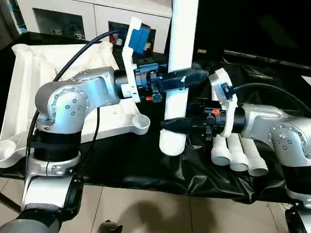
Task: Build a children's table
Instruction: Pick table leg
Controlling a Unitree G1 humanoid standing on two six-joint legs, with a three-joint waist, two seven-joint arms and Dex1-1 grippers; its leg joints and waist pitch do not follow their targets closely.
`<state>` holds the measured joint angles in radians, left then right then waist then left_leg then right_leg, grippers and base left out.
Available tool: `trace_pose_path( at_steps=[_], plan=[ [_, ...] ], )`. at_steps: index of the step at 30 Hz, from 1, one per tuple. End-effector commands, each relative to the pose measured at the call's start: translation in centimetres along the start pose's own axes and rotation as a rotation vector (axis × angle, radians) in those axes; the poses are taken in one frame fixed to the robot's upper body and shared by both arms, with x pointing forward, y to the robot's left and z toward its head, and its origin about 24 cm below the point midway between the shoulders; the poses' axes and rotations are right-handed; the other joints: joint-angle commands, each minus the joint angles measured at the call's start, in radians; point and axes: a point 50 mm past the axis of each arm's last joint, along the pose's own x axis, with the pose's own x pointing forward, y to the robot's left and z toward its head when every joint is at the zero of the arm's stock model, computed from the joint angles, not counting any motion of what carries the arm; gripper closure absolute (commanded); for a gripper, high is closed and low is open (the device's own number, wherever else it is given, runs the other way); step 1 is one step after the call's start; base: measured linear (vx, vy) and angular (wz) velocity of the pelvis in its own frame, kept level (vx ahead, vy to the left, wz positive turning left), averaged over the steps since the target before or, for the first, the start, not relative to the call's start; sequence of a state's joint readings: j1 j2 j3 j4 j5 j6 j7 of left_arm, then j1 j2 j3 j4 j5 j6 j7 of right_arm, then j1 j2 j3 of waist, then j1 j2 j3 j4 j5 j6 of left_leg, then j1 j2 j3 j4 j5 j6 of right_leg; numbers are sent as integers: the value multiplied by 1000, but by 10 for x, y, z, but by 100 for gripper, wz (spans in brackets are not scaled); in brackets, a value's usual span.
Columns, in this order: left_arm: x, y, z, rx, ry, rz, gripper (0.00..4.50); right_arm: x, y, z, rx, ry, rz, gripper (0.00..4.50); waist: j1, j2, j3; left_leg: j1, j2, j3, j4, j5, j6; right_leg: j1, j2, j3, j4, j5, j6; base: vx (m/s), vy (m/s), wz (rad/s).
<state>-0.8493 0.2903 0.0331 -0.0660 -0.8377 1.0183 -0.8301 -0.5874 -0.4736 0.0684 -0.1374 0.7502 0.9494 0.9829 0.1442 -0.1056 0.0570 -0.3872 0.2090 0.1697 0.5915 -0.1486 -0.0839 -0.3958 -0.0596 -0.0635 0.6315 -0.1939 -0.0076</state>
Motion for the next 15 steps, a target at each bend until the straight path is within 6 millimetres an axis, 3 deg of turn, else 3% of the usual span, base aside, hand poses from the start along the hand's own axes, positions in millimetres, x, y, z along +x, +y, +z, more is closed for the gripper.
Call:
trace_pose_path(
  at_steps=[1,15],
  plan=[
    [8,-9,0,6,1,-76,264,-1,1,-3,8,10,-2,95,0,6,-70,23,20,1,-60,-156,-63,48,-72,43,-73,-178,-118,0,0,0],
    [10,-9,-1,13,4,-87,264,1,4,-6,21,23,42,203,1,0,-69,21,20,2,-59,-146,-57,48,-73,43,-73,-188,-109,0,0,0]
  ],
)
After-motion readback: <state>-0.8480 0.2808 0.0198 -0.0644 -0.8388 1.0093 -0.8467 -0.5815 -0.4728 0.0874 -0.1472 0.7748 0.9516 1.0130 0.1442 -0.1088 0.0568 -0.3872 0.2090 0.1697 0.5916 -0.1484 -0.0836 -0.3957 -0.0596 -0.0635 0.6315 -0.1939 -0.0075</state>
